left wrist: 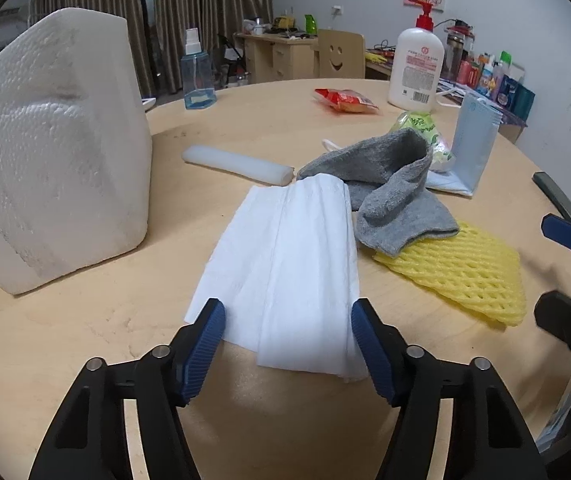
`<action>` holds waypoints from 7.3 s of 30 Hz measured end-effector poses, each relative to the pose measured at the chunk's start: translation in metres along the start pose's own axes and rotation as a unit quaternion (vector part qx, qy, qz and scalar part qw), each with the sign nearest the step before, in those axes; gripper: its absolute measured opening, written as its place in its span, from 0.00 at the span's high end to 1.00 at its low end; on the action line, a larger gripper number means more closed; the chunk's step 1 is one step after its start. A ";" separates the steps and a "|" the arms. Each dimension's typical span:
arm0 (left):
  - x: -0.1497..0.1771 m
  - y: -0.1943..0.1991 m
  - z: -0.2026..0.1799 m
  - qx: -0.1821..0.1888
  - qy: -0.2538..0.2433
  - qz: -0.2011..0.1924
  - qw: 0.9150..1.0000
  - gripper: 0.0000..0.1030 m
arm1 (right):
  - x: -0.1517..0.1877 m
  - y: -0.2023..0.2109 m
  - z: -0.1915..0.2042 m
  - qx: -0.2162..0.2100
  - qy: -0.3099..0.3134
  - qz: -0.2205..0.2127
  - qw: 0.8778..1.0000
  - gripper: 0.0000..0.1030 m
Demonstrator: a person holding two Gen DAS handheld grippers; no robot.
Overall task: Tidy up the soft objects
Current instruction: 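Lower the left gripper onto the folded white tissue and close it, then grasp the yellow foam net with the right gripper while the left lifts the tissue, then carry the tissue and yellow net with both grippers over the white styrofoam box, then open the left gripper to drop the tissue into the box, then lower the yellow net into the box and open the right gripper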
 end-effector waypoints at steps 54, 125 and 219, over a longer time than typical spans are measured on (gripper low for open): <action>0.030 0.084 0.016 0.053 0.015 -0.125 0.991 0.92 | 0.012 -0.005 0.005 0.038 0.033 0.069 0.996 0.80; 0.017 0.250 0.129 -0.115 0.087 -0.268 0.953 0.92 | -0.132 0.070 0.151 -0.112 0.126 -0.123 0.978 0.80; -0.071 0.175 0.230 -0.091 0.107 -0.294 0.945 0.00 | -0.219 -0.052 0.185 -0.118 0.138 -0.034 0.983 0.62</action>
Point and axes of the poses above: each gripper's, at about its wrist camera, not at the fingertips, and y roughly against the way its jaws point, z to its left, x to its underside, the point moved 7 cm from there along -y, roughly the way its jaws point, and after that the axes turned 10 degrees about z, right-handed, at the moved point
